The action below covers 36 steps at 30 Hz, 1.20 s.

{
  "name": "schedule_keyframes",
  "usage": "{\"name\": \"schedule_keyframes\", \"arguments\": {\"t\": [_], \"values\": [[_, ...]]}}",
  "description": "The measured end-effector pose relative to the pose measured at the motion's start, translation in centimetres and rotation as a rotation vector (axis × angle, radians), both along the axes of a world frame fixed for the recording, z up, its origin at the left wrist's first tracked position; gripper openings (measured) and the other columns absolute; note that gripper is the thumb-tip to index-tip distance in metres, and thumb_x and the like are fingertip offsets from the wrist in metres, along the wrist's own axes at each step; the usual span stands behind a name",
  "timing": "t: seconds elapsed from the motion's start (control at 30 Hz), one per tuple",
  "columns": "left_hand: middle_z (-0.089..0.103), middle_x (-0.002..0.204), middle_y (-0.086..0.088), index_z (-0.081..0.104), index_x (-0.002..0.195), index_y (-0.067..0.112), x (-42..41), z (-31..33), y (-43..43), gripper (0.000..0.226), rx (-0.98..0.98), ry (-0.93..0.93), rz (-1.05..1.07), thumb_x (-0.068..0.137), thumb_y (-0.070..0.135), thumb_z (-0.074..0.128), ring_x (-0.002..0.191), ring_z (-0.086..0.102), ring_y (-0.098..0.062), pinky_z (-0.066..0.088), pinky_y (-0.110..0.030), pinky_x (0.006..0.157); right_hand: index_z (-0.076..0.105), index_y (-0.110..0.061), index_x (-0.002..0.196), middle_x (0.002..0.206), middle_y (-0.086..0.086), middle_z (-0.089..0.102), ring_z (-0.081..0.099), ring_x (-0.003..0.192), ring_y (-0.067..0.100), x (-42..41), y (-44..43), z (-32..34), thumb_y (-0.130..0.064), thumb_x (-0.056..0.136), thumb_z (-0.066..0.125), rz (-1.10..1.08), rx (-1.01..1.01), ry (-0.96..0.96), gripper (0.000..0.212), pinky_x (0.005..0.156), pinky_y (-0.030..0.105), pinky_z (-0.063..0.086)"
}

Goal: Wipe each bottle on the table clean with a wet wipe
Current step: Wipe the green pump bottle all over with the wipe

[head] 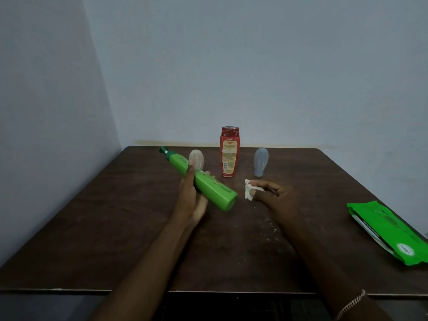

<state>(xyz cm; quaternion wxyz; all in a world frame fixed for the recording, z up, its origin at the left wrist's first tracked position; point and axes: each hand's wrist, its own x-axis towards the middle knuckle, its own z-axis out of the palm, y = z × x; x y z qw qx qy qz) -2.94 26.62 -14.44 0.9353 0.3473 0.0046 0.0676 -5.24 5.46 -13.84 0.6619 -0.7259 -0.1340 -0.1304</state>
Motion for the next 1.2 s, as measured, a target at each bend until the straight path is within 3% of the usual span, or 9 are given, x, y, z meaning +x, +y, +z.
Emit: {"name": "schedule_keyframes", "arguments": {"t": [0.17, 0.3, 0.47, 0.53, 0.67, 0.87, 0.93, 1.03, 1.2], "values": [[0.053, 0.145, -0.015, 0.042, 0.149, 0.013, 0.5, -0.3, 0.4, 0.085, -0.117, 0.061, -0.043, 0.076, 0.045, 0.074, 0.124, 0.060, -0.031, 0.057, -0.054, 0.090, 0.072, -0.007, 0.107, 0.102, 0.002, 0.076, 0.072, 0.094, 0.016, -0.1, 0.2, -0.7, -0.003, 0.081, 0.075, 0.018, 0.022, -0.086, 0.026, 0.080, 0.030, 0.058], [0.060, 0.132, -0.021, 0.044, 0.143, 0.009, 0.6, -0.5, 0.3, 0.084, -0.132, 0.138, -0.019, 0.074, 0.043, 0.076, 0.114, 0.065, -0.034, 0.060, -0.053, 0.080, 0.073, -0.008, 0.103, 0.100, -0.001, 0.075, 0.072, 0.092, 0.012, -0.4, 0.3, -0.7, -0.005, 0.080, 0.076, -0.021, -0.025, -0.179, 0.024, 0.080, 0.027, 0.058], [0.060, 0.127, -0.024, 0.041, 0.143, 0.007, 0.9, -1.4, 0.1, 0.070, -0.157, 0.177, -0.065, 0.087, 0.039, 0.070, 0.119, 0.062, -0.038, 0.049, -0.063, 0.099, 0.074, -0.012, 0.100, 0.096, -0.005, 0.071, 0.068, 0.090, 0.007, -0.3, 0.2, -1.2, -0.011, 0.081, 0.077, -0.063, -0.213, -0.347, 0.019, 0.078, 0.020, 0.054], [0.059, 0.127, -0.024, 0.038, 0.143, 0.010, 0.7, -1.7, -0.3, 0.069, -0.128, 0.199, -0.092, 0.087, 0.036, 0.070, 0.119, 0.061, -0.039, 0.049, -0.063, 0.097, 0.074, -0.014, 0.101, 0.097, -0.005, 0.071, 0.068, 0.091, 0.008, -0.3, 0.3, -1.4, -0.013, 0.082, 0.077, -0.070, -0.253, -0.377, 0.019, 0.079, 0.023, 0.055], [0.060, 0.123, -0.024, 0.036, 0.144, 0.010, 0.4, -1.9, -1.0, 0.073, -0.081, 0.208, -0.113, 0.084, 0.034, 0.071, 0.111, 0.065, -0.038, 0.058, -0.060, 0.080, 0.072, -0.018, 0.100, 0.094, -0.008, 0.069, 0.066, 0.087, 0.003, -0.3, 0.1, -1.7, -0.018, 0.084, 0.075, -0.164, -0.304, -0.380, 0.016, 0.075, 0.022, 0.056], [0.061, 0.127, -0.023, 0.042, 0.140, 0.012, 0.9, -2.3, -0.4, 0.066, -0.040, 0.189, -0.094, 0.087, 0.039, 0.069, 0.117, 0.064, -0.036, 0.060, -0.055, 0.078, 0.076, -0.018, 0.095, 0.092, -0.010, 0.072, 0.068, 0.086, 0.004, -0.9, 0.4, -1.3, -0.015, 0.080, 0.078, -0.008, -0.338, -0.332, 0.016, 0.077, 0.022, 0.056], [0.062, 0.125, -0.022, 0.043, 0.140, 0.013, 0.7, -2.2, -0.7, 0.075, 0.028, 0.171, -0.099, 0.077, 0.040, 0.073, 0.114, 0.066, -0.036, 0.061, -0.054, 0.077, 0.075, -0.018, 0.094, 0.092, -0.009, 0.073, 0.069, 0.087, 0.006, -0.7, 0.6, -1.1, -0.014, 0.079, 0.079, -0.033, -0.232, -0.335, 0.016, 0.078, 0.025, 0.057], [0.062, 0.124, -0.021, 0.043, 0.140, 0.013, 0.7, -2.1, -0.8, 0.079, 0.057, 0.164, -0.094, 0.072, 0.041, 0.073, 0.112, 0.067, -0.034, 0.062, -0.051, 0.073, 0.074, -0.020, 0.095, 0.093, -0.009, 0.073, 0.069, 0.088, 0.006, 0.1, 0.4, -1.6, -0.019, 0.081, 0.077, -0.108, -0.238, -0.290, 0.014, 0.079, 0.032, 0.058], [0.060, 0.127, -0.020, 0.042, 0.142, 0.010, 0.7, -2.2, -0.8, 0.080, 0.055, 0.162, -0.053, 0.075, 0.043, 0.071, 0.116, 0.065, -0.034, 0.062, -0.048, 0.069, 0.075, -0.023, 0.093, 0.091, -0.012, 0.073, 0.068, 0.088, 0.004, -0.7, 0.5, -1.5, -0.016, 0.079, 0.079, -0.006, -0.305, -0.298, 0.015, 0.076, 0.021, 0.055]]}}
